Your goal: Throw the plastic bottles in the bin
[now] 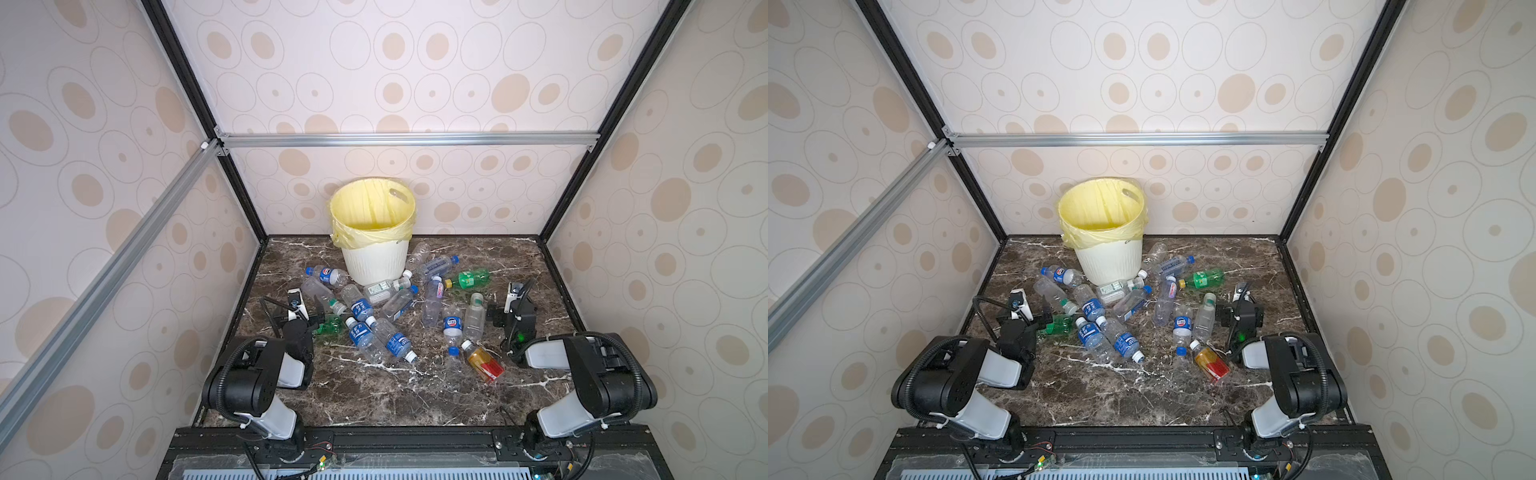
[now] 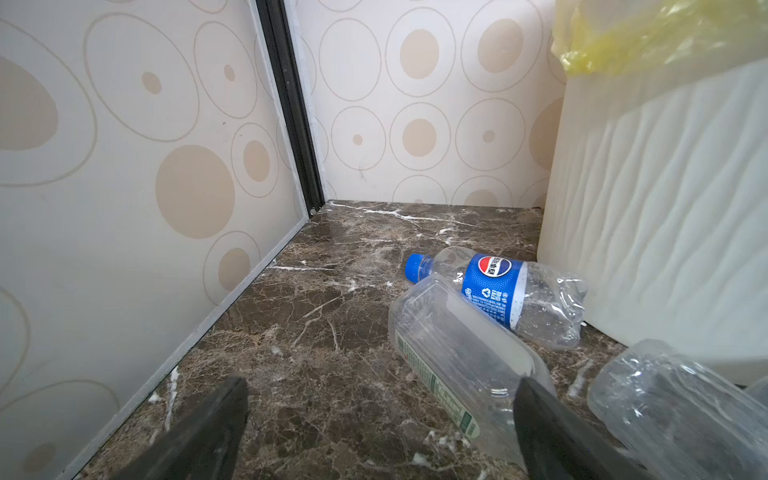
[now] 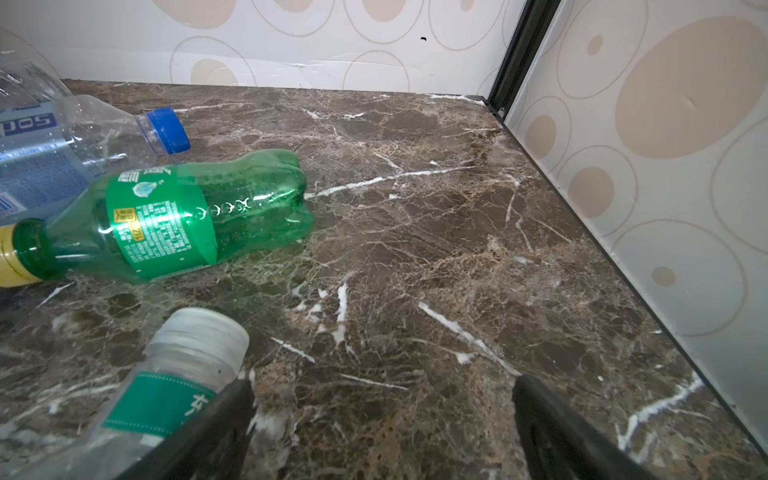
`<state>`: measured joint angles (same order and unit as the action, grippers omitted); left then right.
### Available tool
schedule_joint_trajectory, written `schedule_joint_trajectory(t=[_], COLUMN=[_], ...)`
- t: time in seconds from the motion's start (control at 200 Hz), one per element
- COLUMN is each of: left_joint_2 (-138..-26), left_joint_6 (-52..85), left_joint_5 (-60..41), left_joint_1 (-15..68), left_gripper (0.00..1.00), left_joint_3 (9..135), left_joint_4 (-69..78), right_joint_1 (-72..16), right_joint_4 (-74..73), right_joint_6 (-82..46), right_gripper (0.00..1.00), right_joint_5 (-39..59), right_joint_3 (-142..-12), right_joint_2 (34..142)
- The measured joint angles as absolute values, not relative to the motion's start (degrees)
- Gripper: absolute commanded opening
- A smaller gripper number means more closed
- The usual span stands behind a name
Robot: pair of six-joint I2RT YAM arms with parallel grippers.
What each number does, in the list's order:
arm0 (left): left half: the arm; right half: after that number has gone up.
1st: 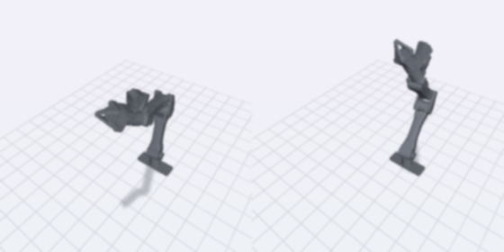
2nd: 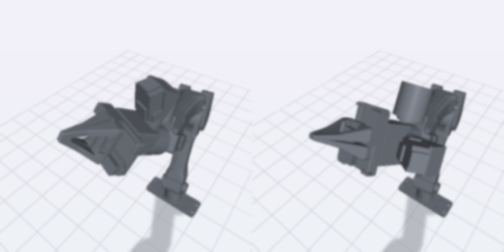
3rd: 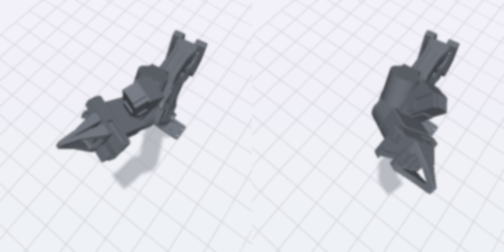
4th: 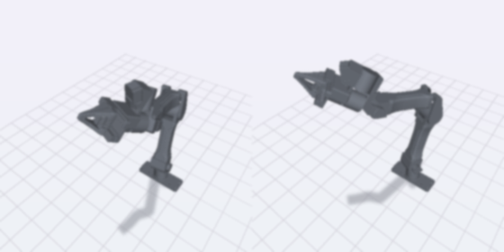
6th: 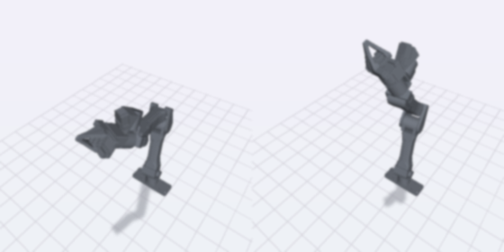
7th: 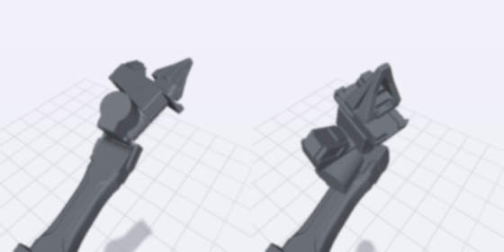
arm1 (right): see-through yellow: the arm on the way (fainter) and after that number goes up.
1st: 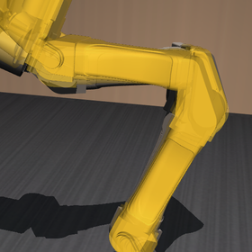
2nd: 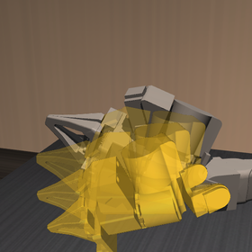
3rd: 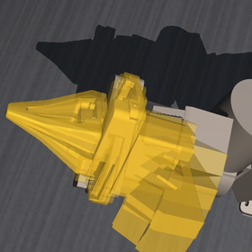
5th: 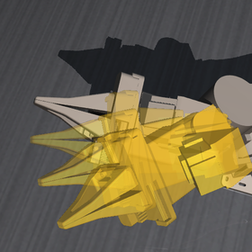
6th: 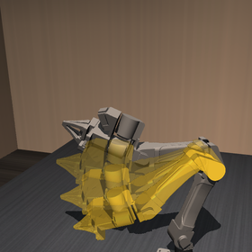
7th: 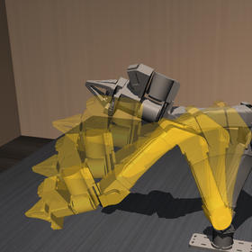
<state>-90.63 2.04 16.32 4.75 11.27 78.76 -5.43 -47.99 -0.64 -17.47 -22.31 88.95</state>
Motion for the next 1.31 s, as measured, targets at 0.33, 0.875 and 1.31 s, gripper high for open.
schedule_joint_trajectory(t=[0.33,0.875,1.31], left_joint_2=[-90.63,-90.63,-83.11], left_joint_6=[2.04,2.04,2.81], left_joint_5=[16.32,16.1,21.58], left_joint_1=[4.75,4.54,4.6], left_gripper=[0.99,0.99,0.99], left_joint_3=[11.27,11.29,16.29], left_joint_4=[78.78,78.76,65.71], right_joint_1=[-5.43,-5.23,-5.13], right_joint_4=[-47.99,-47.92,-35.29], right_joint_6=[-0.64,-0.84,-2.66], right_gripper=[1.0,1.0,1.0], right_joint_5=[-17.34,-16.45,-20.58], right_joint_3=[-22.31,-22.5,-29.23], right_joint_2=[88.95,88.95,81.8])
